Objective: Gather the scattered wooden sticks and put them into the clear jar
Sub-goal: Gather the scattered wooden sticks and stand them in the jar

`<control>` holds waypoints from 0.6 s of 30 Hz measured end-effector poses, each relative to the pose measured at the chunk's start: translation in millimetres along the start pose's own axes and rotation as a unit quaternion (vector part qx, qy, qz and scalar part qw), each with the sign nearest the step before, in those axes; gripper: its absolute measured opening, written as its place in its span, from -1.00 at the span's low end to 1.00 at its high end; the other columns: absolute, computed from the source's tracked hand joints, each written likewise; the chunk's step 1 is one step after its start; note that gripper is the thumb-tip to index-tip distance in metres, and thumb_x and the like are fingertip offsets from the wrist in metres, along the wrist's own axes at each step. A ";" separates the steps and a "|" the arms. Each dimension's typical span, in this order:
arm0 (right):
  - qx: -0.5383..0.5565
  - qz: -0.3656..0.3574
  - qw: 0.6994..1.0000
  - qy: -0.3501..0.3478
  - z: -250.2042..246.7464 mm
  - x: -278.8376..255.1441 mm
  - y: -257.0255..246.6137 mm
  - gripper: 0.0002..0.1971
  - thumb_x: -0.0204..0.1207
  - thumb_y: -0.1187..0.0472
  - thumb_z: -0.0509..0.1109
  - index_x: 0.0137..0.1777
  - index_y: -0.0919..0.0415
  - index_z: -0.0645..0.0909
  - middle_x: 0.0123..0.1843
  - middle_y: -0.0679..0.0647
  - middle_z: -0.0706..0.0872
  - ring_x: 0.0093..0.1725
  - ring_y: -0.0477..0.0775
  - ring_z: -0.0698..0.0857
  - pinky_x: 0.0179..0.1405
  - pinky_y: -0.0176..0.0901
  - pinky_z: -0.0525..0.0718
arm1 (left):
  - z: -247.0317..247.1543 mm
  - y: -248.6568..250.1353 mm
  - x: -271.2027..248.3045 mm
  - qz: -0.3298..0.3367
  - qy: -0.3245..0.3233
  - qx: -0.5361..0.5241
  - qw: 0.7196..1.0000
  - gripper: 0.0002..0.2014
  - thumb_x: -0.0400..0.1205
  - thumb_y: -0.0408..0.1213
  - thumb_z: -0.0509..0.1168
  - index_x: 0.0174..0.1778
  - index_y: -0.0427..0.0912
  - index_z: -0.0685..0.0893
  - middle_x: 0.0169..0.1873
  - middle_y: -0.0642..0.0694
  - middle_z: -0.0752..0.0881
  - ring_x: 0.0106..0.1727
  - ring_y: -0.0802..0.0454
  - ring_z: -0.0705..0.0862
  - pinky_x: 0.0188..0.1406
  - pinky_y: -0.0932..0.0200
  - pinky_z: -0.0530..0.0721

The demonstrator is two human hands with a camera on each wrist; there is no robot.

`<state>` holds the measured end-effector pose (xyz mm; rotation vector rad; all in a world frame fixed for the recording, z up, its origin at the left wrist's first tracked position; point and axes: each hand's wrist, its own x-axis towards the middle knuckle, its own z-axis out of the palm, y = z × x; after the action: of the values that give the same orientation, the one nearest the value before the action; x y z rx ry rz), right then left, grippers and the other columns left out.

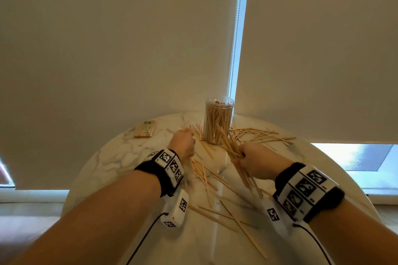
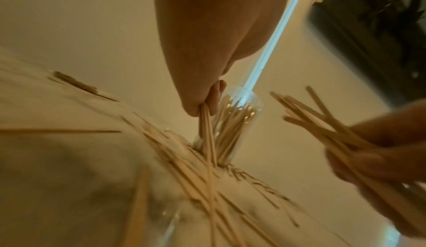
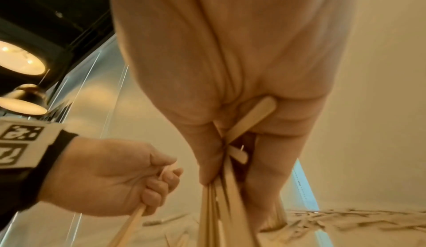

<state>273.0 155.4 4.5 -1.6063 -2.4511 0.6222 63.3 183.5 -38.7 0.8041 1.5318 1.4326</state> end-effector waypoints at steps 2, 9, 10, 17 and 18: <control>0.064 -0.017 0.998 0.013 -3.2 5.5 -12.9 -0.81 0.72 0.15 0.28 -0.06 0.15 0.68 -0.14 0.08 0.78 -0.16 0.04 0.77 -0.20 -0.17 0.74 | 10.5 3.3 -16.6 0.004 -0.049 -0.010 0.999 -0.50 0.65 0.32 0.13 -0.18 -0.11 0.50 -0.51 0.02 0.36 -0.56 0.10 0.30 -0.54 0.21 0.30; 0.109 -0.055 0.989 0.083 11.9 32.6 -60.2 -0.81 0.68 0.31 0.21 0.09 0.28 0.67 -0.14 0.14 0.75 -0.21 0.04 0.74 -0.25 -0.14 0.76 | 29.0 7.4 -24.7 0.056 -0.113 -0.023 0.992 -0.50 0.60 0.23 0.27 0.10 -0.17 0.72 0.00 -0.22 0.83 0.04 -0.15 0.82 0.16 -0.22 0.75; 0.114 -0.059 0.988 0.083 15.1 36.1 -62.4 -0.81 0.68 0.29 0.22 0.08 0.27 0.68 -0.16 0.14 0.77 -0.20 0.06 0.76 -0.21 -0.09 0.79 | 27.2 6.9 -20.9 0.053 -0.084 -0.015 0.995 -0.53 0.64 0.19 0.21 0.08 -0.17 0.72 -0.01 -0.22 0.83 0.03 -0.18 0.81 0.17 -0.26 0.75; 0.149 -0.103 0.977 0.110 22.3 29.4 -56.3 -0.90 0.57 0.09 0.48 -0.03 0.10 0.73 -0.23 -0.11 0.77 -0.25 -0.16 0.72 -0.21 -0.23 0.70 | 9.5 6.5 -11.0 0.075 0.001 -0.061 0.995 -0.64 0.80 0.03 0.03 0.05 -0.16 0.59 -0.26 -0.16 0.78 -0.22 -0.10 0.76 -0.03 -0.17 0.77; 0.143 -0.102 0.978 0.114 24.0 26.4 -53.0 -0.88 0.54 0.04 0.51 -0.02 0.04 0.70 -0.21 -0.12 0.76 -0.20 -0.15 0.73 -0.16 -0.18 0.73 | 4.8 10.2 -14.4 0.081 -0.001 -0.108 0.991 -0.68 0.82 -0.01 0.02 0.03 -0.16 0.55 -0.33 -0.14 0.73 -0.33 -0.07 0.71 -0.13 -0.15 0.77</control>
<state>209.1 154.8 2.2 -1.2246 -2.2046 0.6792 72.7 174.0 -26.1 0.8117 1.3064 1.6836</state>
